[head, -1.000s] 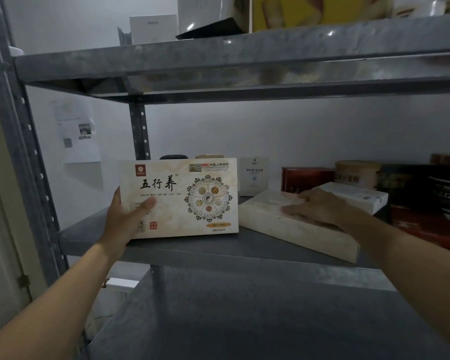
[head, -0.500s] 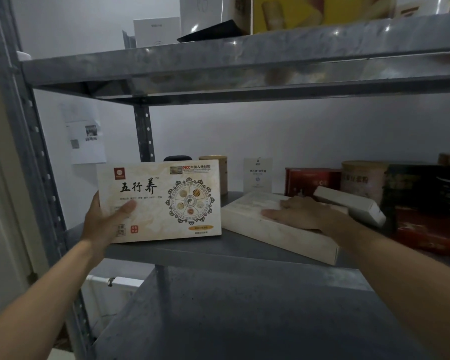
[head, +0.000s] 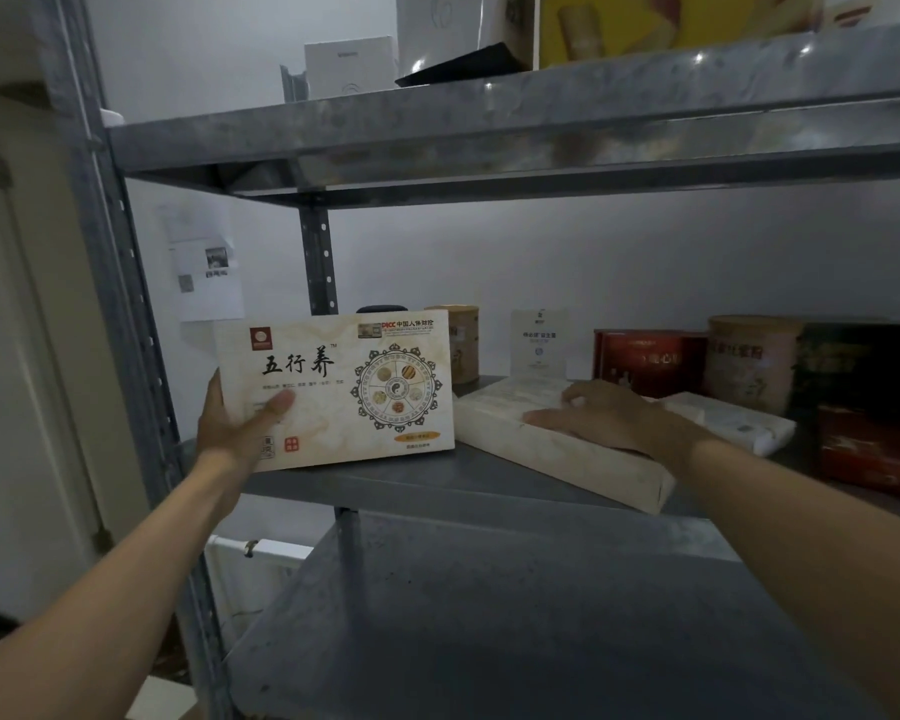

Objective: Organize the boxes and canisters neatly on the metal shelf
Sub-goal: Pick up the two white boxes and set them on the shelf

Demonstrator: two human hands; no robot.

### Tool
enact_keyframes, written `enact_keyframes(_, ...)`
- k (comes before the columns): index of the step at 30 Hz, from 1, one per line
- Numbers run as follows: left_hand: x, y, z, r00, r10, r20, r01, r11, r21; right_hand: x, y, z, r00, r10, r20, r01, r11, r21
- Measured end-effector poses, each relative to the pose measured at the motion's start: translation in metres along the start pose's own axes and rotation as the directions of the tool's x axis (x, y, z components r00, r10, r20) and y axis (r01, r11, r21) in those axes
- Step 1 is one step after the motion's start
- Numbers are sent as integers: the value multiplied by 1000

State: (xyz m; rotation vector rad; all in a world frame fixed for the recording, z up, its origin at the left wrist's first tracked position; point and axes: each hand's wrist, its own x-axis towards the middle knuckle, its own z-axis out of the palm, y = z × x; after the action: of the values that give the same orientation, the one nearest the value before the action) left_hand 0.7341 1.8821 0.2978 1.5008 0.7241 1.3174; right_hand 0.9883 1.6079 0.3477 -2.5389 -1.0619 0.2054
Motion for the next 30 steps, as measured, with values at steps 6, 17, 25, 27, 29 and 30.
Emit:
enact_keyframes(6, -14, 7, 8, 1000, 12, -16, -13, 999, -34, -5, -17, 12, 984, 45, -174, -22, 991, 136)
enact_keyframes(17, -22, 5, 8, 1000, 21, 10, -20, 997, -74, -75, 21, 21, 966, -218, -140, 177, 949, -261)
enact_keyframes(25, -48, 8, 4, 997, 28, 73, -20, 995, -100, -89, 29, 37, 895, -357, -268, 287, 920, -268)
enact_keyframes(27, -58, 14, 5, 997, -3, 76, 11, 995, -98, -96, 28, 36, 881, -387, -271, 292, 897, -332)
enact_keyframes(29, -69, 21, 6, 997, -3, 72, 7, 998, -60, -102, 27, 40, 841, -448, -303, 300, 852, -429)
enact_keyframes(30, -77, 25, 6, 998, 9, 70, -6, 999, -37, -104, 26, 44, 799, -506, -324, 324, 817, -477)
